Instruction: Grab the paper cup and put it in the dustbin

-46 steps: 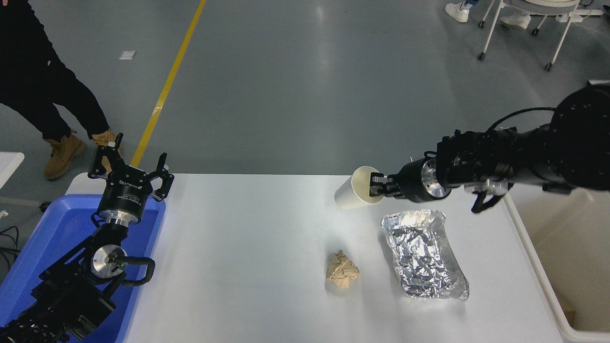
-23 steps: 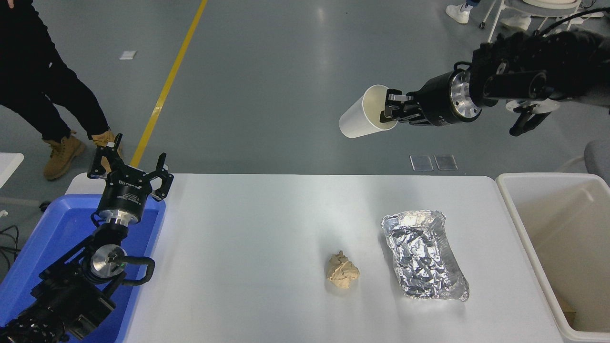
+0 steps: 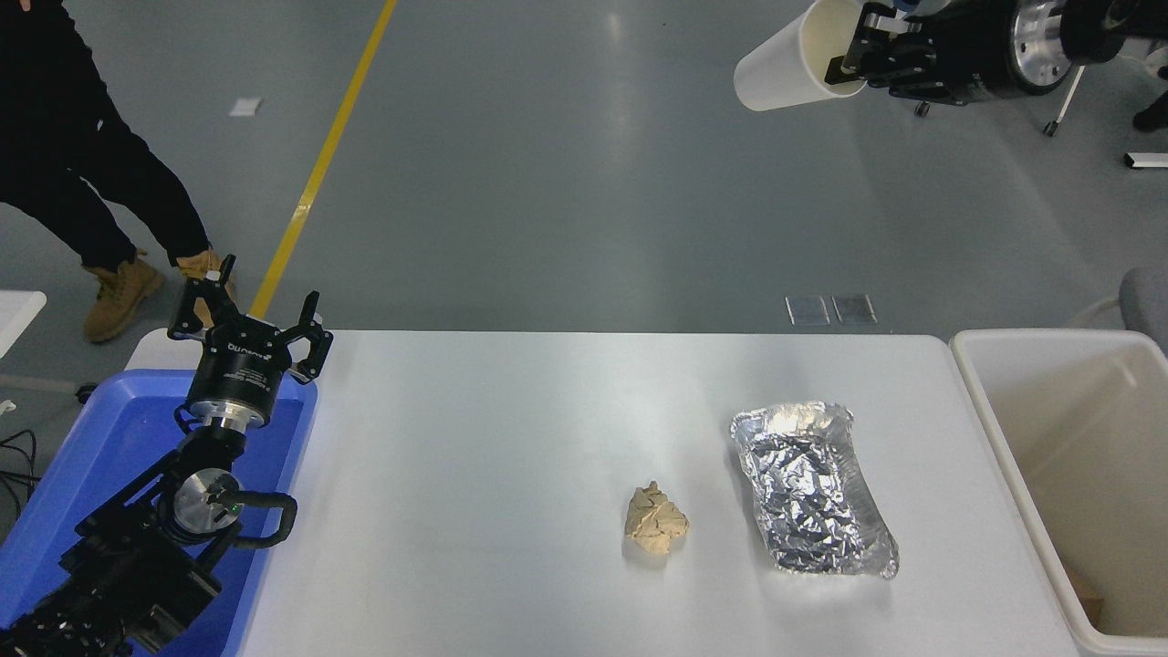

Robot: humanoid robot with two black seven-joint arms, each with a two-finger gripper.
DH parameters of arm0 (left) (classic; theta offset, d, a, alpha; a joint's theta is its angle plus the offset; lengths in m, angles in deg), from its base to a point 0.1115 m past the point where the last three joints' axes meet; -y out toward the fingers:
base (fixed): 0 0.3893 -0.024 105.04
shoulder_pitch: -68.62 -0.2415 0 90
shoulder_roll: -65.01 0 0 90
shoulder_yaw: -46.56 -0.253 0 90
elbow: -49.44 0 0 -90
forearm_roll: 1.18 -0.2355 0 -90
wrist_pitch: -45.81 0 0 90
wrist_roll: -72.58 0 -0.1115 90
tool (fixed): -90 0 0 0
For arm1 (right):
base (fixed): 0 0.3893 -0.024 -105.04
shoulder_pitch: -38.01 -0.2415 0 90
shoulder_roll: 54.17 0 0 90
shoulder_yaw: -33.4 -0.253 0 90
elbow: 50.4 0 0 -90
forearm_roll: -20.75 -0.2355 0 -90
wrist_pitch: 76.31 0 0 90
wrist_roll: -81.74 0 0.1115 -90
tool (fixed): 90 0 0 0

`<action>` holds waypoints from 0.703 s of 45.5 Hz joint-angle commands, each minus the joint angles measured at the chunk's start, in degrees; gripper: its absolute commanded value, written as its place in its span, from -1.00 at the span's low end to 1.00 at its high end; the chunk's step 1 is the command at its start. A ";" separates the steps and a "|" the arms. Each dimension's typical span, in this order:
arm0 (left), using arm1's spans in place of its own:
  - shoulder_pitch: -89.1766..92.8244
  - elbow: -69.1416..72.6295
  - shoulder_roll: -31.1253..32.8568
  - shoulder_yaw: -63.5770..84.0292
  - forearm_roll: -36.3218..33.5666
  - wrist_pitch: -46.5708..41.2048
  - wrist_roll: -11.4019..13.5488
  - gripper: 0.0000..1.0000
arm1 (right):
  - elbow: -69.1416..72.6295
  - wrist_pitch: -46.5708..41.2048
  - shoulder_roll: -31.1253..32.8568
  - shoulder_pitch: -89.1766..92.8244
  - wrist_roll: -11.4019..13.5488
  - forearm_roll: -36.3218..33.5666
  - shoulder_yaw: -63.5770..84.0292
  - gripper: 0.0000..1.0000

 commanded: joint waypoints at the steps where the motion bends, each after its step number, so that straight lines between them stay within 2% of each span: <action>1: 0.00 -0.08 0.00 0.00 -0.01 0.00 0.00 0.96 | -15.21 -0.10 8.26 12.59 0.31 -0.29 -0.20 -1.00; 6: 0.00 0.00 0.00 0.09 -0.01 0.00 0.00 0.96 | -19.00 2.79 11.42 20.15 0.49 -0.47 -0.90 -1.00; 11: 0.00 0.00 0.00 0.09 -0.01 0.00 0.00 0.96 | -22.34 7.71 13.27 27.53 2.50 -1.26 -3.27 -1.00; 13: 0.00 0.00 0.00 0.00 -0.01 0.00 0.00 0.96 | -23.57 8.94 14.06 30.52 4.35 -3.18 -4.85 -1.00; 19: 0.00 -0.08 0.00 0.09 -0.01 0.00 0.00 0.96 | -28.93 11.06 14.51 40.27 12.95 -11.00 -7.75 -1.00; 22: 0.00 0.00 0.00 0.00 -0.01 0.00 0.00 0.96 | -30.60 12.20 14.51 44.32 16.30 -14.00 -8.28 -1.00; 25: 0.00 0.00 0.00 0.00 -0.01 0.00 0.00 0.96 | -31.22 14.13 14.42 47.49 18.15 -15.41 -8.81 -1.00; 29: 0.00 0.00 0.00 0.00 -0.01 0.00 0.00 0.96 | -31.39 17.20 14.07 50.74 18.94 -15.76 -10.47 -1.00; 32: 0.00 -0.08 0.00 0.09 -0.01 0.00 0.00 0.96 | -31.40 19.58 13.89 53.37 20.70 -16.29 -12.67 -1.00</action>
